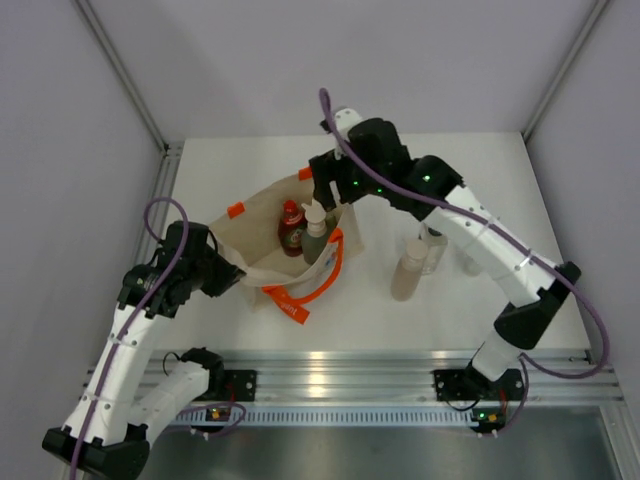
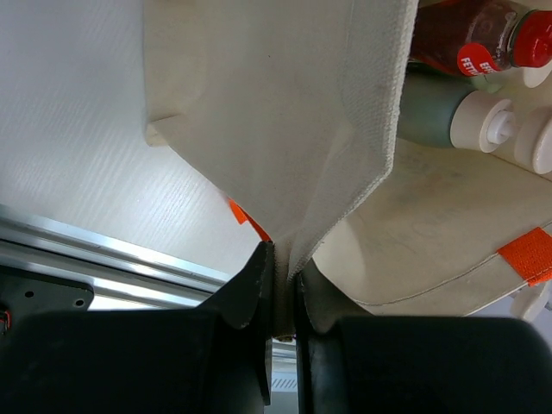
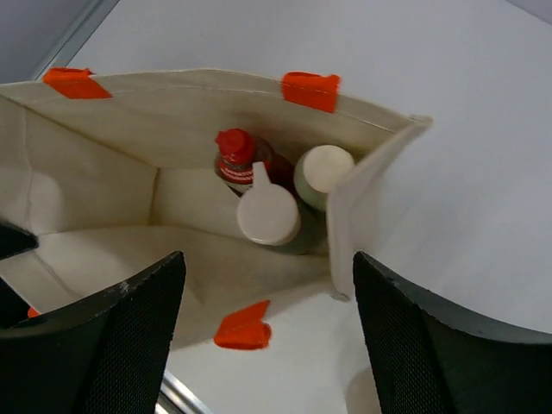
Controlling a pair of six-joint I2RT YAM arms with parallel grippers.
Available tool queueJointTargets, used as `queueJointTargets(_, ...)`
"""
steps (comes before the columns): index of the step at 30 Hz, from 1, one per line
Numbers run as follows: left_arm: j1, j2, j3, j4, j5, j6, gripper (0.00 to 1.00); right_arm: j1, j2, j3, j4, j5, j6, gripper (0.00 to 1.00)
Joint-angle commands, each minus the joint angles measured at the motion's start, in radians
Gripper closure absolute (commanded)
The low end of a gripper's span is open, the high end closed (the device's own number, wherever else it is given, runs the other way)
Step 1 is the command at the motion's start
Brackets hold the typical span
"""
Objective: Take the personal care products out of the canvas bag
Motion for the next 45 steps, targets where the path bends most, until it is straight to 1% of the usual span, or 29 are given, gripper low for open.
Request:
queueJointTargets(1, 0.005, 0.007, -0.023, 0.029, -0.043, -0.01, 1.0, 0.078, 0.109, 0.133, -0.115, -0.038, -0.056, 0.25)
queueJointTargets(5, 0.007, 0.009, -0.016, 0.029, -0.047, -0.011, 1.0, 0.09, 0.209, 0.174, -0.123, -0.079, -0.055, 0.26)
queueJointTargets(9, 0.007, 0.015, -0.017, 0.029, -0.041, -0.011, 1.0, 0.09, 0.261, 0.183, -0.123, -0.092, -0.051, 0.25)
queueJointTargets(21, 0.005, 0.041, -0.014, 0.03, -0.012, -0.001, 1.0, 0.082, 0.384, 0.21, -0.12, 0.077, -0.071, 0.23)
queueJointTargets(25, 0.005, 0.041, -0.007, 0.029, -0.016, 0.003, 1.0, 0.07, 0.412, 0.228, -0.12, 0.06, -0.074, 0.23)
queueJointTargets(31, 0.005, 0.044, -0.004, 0.029, -0.021, 0.008, 1.0, 0.064, 0.442, 0.23, -0.12, 0.037, -0.076, 0.32)
queueJointTargets(33, 0.005, 0.049, -0.004, 0.029, -0.021, 0.009, 1.0, 0.062, 0.45, 0.23, -0.118, 0.037, -0.076, 0.34)
queueJointTargets(36, 0.005, 0.053, -0.002, 0.029, -0.02, 0.011, 1.0, 0.061, 0.459, 0.23, -0.118, 0.034, -0.076, 0.4)
queueJointTargets(37, 0.005, 0.055, -0.002, 0.029, -0.02, 0.011, 1.0, 0.061, 0.461, 0.231, -0.12, 0.033, -0.076, 0.46)
queueJointTargets(39, 0.005, 0.058, 0.0, 0.029, -0.02, 0.012, 1.0, 0.061, 0.462, 0.23, -0.118, 0.033, -0.077, 0.49)
queueJointTargets(40, 0.005, 0.058, 0.001, 0.029, -0.021, 0.013, 1.0, 0.061, 0.462, 0.23, -0.118, 0.034, -0.078, 0.61)
queueJointTargets(42, 0.005, 0.061, 0.001, 0.029, -0.02, 0.013, 1.0, 0.061, 0.459, 0.23, -0.118, 0.039, -0.078, 0.74)
queueJointTargets(43, 0.005, 0.061, 0.001, 0.029, -0.02, 0.013, 1.0, 0.061, 0.456, 0.231, -0.118, 0.043, -0.078, 0.81)
queueJointTargets(45, 0.005, 0.062, 0.001, 0.03, -0.021, 0.014, 1.0, 0.062, 0.45, 0.242, -0.118, 0.052, -0.076, 0.92)
